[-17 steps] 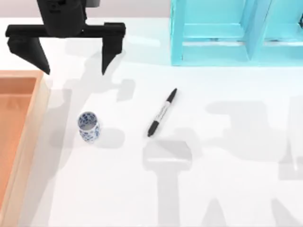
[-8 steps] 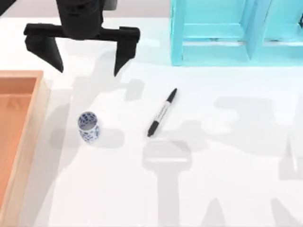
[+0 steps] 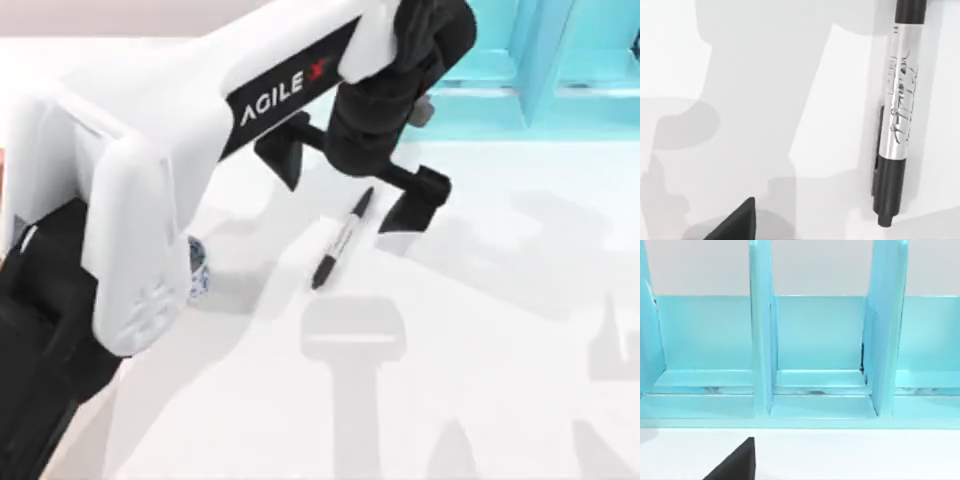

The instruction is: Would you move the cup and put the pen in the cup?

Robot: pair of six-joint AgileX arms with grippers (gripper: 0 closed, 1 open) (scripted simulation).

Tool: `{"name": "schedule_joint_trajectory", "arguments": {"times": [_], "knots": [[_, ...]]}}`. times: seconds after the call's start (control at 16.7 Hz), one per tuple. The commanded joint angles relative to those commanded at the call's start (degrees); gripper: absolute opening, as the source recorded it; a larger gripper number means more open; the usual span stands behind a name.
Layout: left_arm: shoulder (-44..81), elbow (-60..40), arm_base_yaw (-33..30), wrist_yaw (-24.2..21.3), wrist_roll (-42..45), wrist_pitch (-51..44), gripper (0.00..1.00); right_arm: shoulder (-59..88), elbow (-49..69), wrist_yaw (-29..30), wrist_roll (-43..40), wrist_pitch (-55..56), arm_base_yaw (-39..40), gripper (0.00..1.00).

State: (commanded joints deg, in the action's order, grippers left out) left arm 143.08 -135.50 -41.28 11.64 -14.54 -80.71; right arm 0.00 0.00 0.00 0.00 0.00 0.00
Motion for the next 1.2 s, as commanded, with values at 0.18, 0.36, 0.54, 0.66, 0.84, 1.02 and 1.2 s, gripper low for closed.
{"name": "schedule_joint_trajectory", "arguments": {"times": [0.18, 0.36, 0.54, 0.66, 0.84, 1.02, 1.2], "knots": [[1.30, -0.60, -1.25, 0.65, 0.59, 1.14, 1.00, 0.00, 0.00, 0.00, 0.00, 0.00, 0.00, 1.00], [1.32, -0.29, -1.05, 0.50, 0.51, 1.16, 1.00, 0.00, 0.00, 0.00, 0.00, 0.00, 0.00, 1.00], [1.80, 2.12, -0.77, 0.59, 1.07, 4.46, 1.00, 0.00, 0.00, 0.00, 0.00, 0.00, 0.00, 1.00], [2.51, 5.06, -0.28, 0.59, 1.60, 8.24, 1.00, 0.00, 0.00, 0.00, 0.00, 0.00, 0.00, 1.00], [3.74, 10.04, 0.55, 0.55, 2.46, 14.63, 1.00, 0.00, 0.00, 0.00, 0.00, 0.00, 0.00, 1.00], [4.73, 13.87, 1.20, 0.51, 3.13, 19.58, 1.00, 0.00, 0.00, 0.00, 0.00, 0.00, 0.00, 1.00], [4.97, 14.75, 1.35, 0.49, 3.28, 20.75, 1.00, 0.00, 0.00, 0.00, 0.00, 0.00, 0.00, 1.00]]}}
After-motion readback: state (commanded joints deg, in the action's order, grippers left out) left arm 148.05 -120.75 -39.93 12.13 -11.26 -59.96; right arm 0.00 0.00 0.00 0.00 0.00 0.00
